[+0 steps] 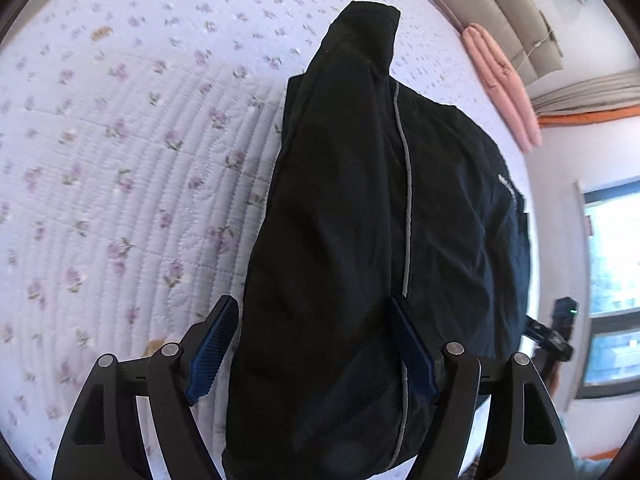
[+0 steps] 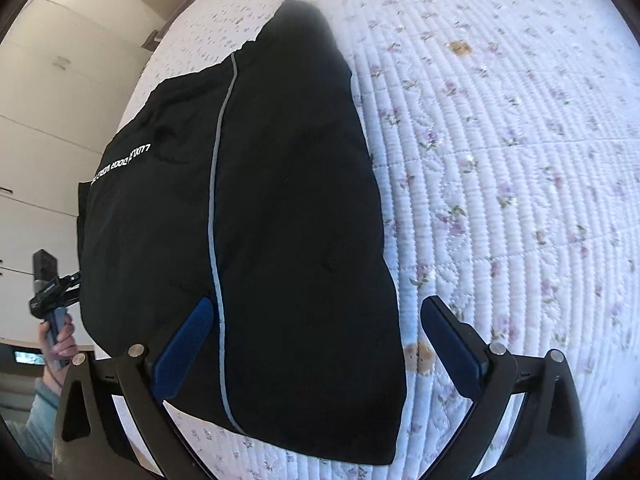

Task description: Fold large clothes

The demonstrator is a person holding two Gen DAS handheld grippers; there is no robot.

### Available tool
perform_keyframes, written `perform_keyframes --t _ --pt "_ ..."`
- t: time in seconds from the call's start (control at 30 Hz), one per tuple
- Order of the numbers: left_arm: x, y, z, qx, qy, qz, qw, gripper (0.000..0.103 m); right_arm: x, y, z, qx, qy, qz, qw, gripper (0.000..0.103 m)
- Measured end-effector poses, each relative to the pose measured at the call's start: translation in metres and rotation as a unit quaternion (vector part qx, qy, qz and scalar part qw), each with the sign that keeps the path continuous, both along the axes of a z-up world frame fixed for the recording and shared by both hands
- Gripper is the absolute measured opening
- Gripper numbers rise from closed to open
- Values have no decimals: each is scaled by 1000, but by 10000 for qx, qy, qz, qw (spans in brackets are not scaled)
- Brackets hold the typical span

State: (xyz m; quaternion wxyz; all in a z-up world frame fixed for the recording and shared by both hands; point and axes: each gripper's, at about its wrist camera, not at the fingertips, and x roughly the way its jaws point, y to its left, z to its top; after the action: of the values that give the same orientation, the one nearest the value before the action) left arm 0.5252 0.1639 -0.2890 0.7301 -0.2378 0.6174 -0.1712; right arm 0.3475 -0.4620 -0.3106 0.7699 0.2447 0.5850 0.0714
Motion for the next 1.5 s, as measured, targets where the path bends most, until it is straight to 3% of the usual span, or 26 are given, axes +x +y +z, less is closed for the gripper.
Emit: perform_keyframes --t 0.2,0.47,0.53,0.6,0.8,0.83,0.9,0.93,0.97,1.07,1.27,1.5 --pt "1 13 -22 -765 230 -48 9968 79 11 -15 -18 642 95 74 9979 103" --pt "-1 28 -47 -1343 314 -116 9904 82 23 -28 -31 1369 -14 251 9903 103" --pt "3 30 -50 -1596 342 -98 9865 82 24 -32 -34 1698 -67 353 9848 103" --pt "11 33 -57 -2251 454 -48 9733 81 27 -29 -38 2114 -118 552 9758 103" --pt "24 22 -68 -2283 461 -137 9724 81 46 -10 -41 2284 -255 728 9705 103" --pt "25 21 -67 -2236 434 -92 9737 79 48 -8 -40 2189 -288 723 9726 99" --pt "25 17 -60 -2036 243 -90 9787 65 48 -5 -37 2068 -366 736 9749 89" --pt "24 15 -53 -1915 99 -135 9813 54 46 -5 -33 2002 -421 731 9761 83" --pt "20 13 -46 -1804 -92 -201 9833 45 42 -6 -30 1957 -483 742 9767 72" --pt "7 11 -23 -1823 -482 -228 9818 37 30 -6 -11 1798 -701 737 9784 50" --pt "-22 -2 26 -2043 -951 -312 9738 35 1 7 45 1397 -1177 898 9791 45" --pt "-65 -6 89 -2012 -1341 -672 9680 35 -43 24 94 1112 -1502 843 9788 45"
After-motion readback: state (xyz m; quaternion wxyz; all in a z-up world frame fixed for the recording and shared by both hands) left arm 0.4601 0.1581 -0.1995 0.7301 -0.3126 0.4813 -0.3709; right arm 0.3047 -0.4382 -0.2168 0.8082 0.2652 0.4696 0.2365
